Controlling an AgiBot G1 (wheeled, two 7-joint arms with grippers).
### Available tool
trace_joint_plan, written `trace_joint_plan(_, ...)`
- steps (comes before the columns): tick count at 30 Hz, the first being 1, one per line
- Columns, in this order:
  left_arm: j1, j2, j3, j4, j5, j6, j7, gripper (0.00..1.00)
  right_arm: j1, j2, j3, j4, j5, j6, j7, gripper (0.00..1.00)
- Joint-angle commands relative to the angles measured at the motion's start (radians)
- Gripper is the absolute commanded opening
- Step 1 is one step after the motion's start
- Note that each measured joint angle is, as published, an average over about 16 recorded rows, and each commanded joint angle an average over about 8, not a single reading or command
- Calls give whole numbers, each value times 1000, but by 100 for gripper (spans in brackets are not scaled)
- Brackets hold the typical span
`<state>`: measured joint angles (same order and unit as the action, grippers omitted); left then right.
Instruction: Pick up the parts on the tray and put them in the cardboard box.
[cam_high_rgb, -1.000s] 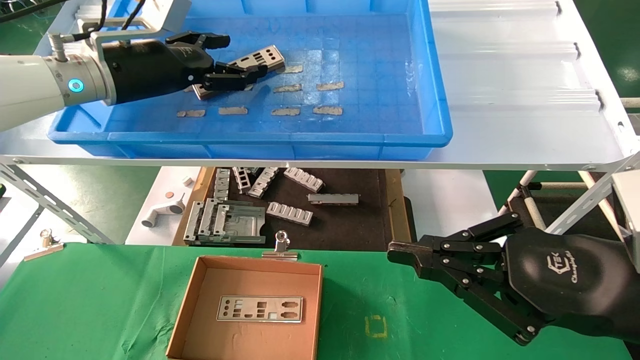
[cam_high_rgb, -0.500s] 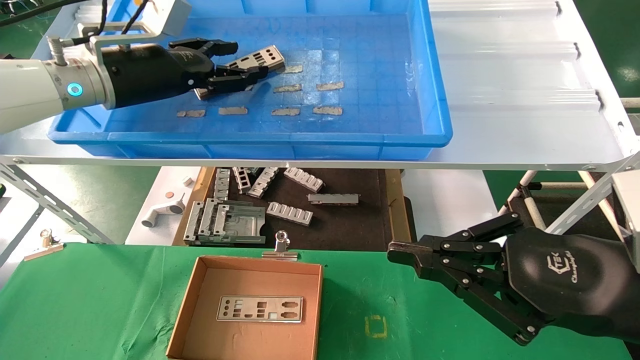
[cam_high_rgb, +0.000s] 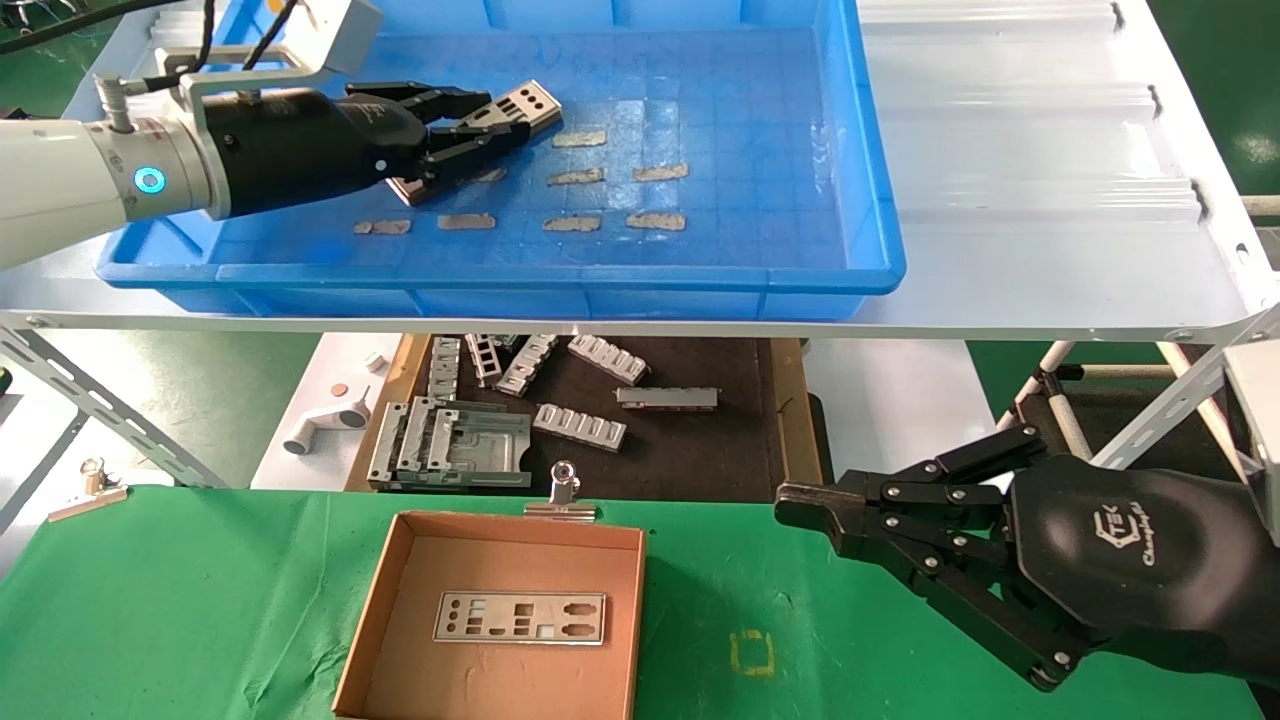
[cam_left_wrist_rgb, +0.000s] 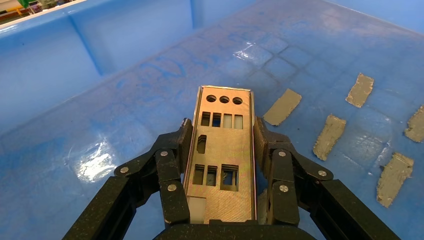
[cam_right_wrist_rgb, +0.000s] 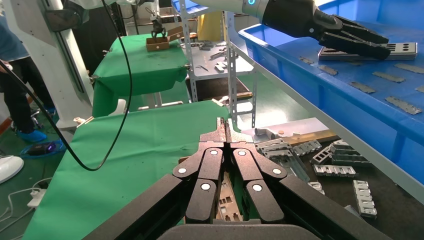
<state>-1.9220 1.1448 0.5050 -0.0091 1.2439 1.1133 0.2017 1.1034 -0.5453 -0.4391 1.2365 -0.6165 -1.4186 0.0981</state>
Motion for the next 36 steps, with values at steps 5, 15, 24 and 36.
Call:
trace_joint_plan(5, -4, -1, -1, 0, -1, 2, 5, 0, 0, 0, 0, 0, 0, 0, 0, 0)
trace_joint_plan(15, -10, -2, -6, 1, -8, -1, 10, 0, 0, 0, 0, 0, 0, 0, 0, 0)
trace_joint_plan(24, -5, 6, -2, 7, -2, -20, 16, 0, 0, 0, 0, 0, 0, 0, 0, 0)
trace_joint_plan(36, -4, 9, 0, 11, 0, -29, 10, 55, 0, 0, 0, 0, 0, 0, 0, 0)
